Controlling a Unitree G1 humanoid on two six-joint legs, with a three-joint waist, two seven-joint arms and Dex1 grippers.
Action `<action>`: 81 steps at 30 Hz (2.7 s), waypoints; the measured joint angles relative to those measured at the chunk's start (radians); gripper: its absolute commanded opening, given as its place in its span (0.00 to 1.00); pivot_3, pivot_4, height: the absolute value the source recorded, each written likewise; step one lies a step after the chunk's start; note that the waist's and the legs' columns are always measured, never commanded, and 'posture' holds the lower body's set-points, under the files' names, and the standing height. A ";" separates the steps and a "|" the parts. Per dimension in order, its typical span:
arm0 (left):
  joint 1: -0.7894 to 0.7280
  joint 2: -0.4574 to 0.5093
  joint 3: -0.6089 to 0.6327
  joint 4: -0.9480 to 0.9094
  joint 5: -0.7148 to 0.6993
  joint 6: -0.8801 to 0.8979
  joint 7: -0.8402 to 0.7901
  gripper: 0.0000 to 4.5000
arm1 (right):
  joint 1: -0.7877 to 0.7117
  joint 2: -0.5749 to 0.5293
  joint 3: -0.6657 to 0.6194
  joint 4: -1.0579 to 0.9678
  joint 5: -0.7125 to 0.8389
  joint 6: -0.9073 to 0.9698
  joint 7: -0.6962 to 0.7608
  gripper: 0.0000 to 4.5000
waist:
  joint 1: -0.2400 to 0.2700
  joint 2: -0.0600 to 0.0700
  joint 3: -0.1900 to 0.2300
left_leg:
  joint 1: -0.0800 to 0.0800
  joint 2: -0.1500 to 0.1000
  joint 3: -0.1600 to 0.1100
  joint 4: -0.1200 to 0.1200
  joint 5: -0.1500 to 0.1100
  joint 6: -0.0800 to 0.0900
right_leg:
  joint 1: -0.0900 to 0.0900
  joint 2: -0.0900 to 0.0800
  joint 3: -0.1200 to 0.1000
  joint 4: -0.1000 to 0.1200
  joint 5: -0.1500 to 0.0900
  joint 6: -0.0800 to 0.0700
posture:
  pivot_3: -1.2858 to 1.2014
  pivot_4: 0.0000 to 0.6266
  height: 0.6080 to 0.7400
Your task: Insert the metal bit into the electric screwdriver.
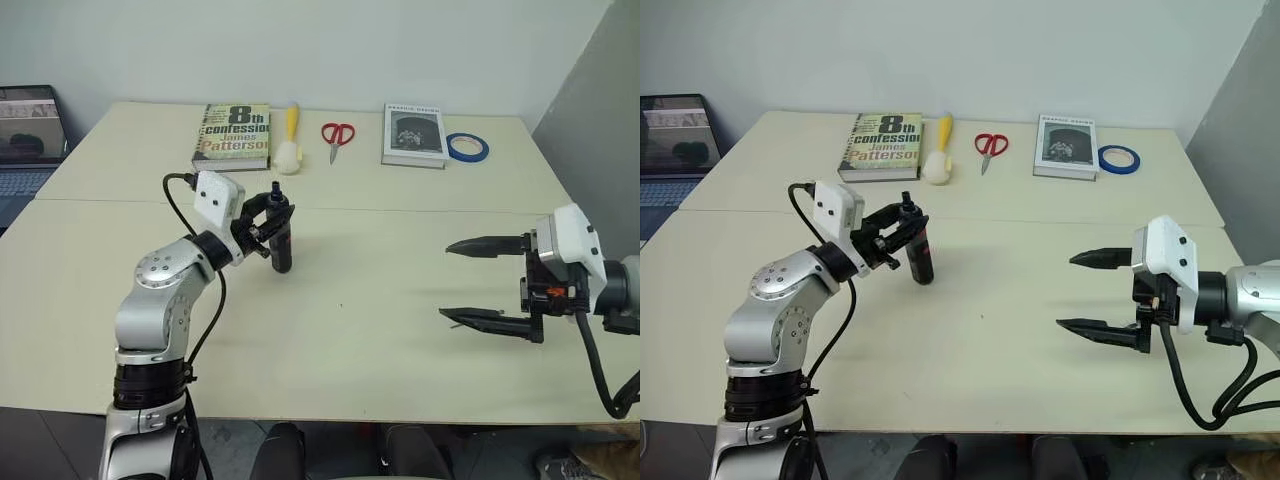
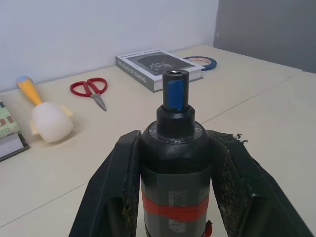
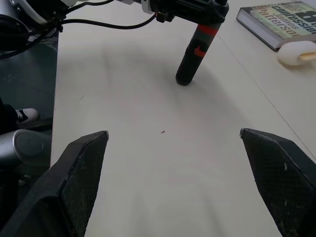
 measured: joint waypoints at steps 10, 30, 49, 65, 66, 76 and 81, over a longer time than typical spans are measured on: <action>0.041 0.001 -0.009 -0.043 -0.022 -0.016 0.037 0.37 | -0.030 -0.037 0.071 0.061 -0.110 -0.061 0.049 1.00 | 0.000 0.000 0.000 | 0.000 0.000 0.000 0.000 0.000 0.000 | 0.000 0.000 0.000 -0.001 0.000 0.000 | 0.52 0.24 1.00; 0.036 -0.031 -0.176 -0.068 -0.110 -0.095 -0.090 0.37 | -0.060 -0.131 0.114 0.207 -0.265 -0.149 0.214 1.00 | 0.001 0.000 0.000 | -0.002 0.000 0.001 0.000 0.000 0.000 | -0.001 -0.001 0.000 -0.003 0.000 0.000 | 0.52 0.24 1.00; 0.013 -0.028 -0.264 -0.043 -0.111 -0.108 -0.162 0.37 | -0.051 -0.252 0.358 0.373 -0.601 -0.316 0.304 1.00 | -0.001 0.001 0.001 | -0.002 0.000 0.001 -0.001 0.000 0.000 | -0.002 -0.001 0.000 -0.003 0.000 0.000 | 0.52 0.24 1.00; -0.005 -0.011 -0.279 -0.052 -0.117 -0.089 -0.168 0.37 | -0.316 -0.074 0.601 0.665 -0.814 -0.513 0.465 1.00 | -0.002 0.003 0.002 | -0.002 0.000 0.001 -0.001 0.000 0.000 | -0.002 -0.001 0.000 -0.003 0.000 0.000 | 0.52 0.24 1.00; -0.005 -0.010 -0.279 -0.055 -0.117 -0.084 -0.164 0.37 | -0.316 -0.069 0.601 0.668 -0.814 -0.522 0.470 1.00 | -0.002 0.003 0.002 | -0.002 0.000 0.001 -0.001 0.000 0.000 | -0.002 -0.001 0.000 -0.003 0.000 0.000 | 0.52 0.24 1.00; -0.016 -0.018 -0.305 -0.043 -0.109 -0.098 -0.161 0.37 | -0.355 -0.041 0.603 0.702 -0.820 -0.549 0.493 1.00 | -0.003 0.003 0.002 | -0.002 0.000 0.001 0.000 0.000 0.000 | -0.002 -0.001 0.000 -0.002 0.000 0.000 | 0.52 0.24 1.00; -0.022 -0.018 -0.313 -0.038 -0.107 -0.103 -0.162 0.37 | -0.378 -0.028 0.618 0.729 -0.847 -0.555 0.503 1.00 | -0.003 0.003 0.002 | -0.002 0.000 0.001 0.000 0.000 0.000 | -0.002 -0.001 0.000 -0.002 0.000 0.000 | 0.52 0.24 1.00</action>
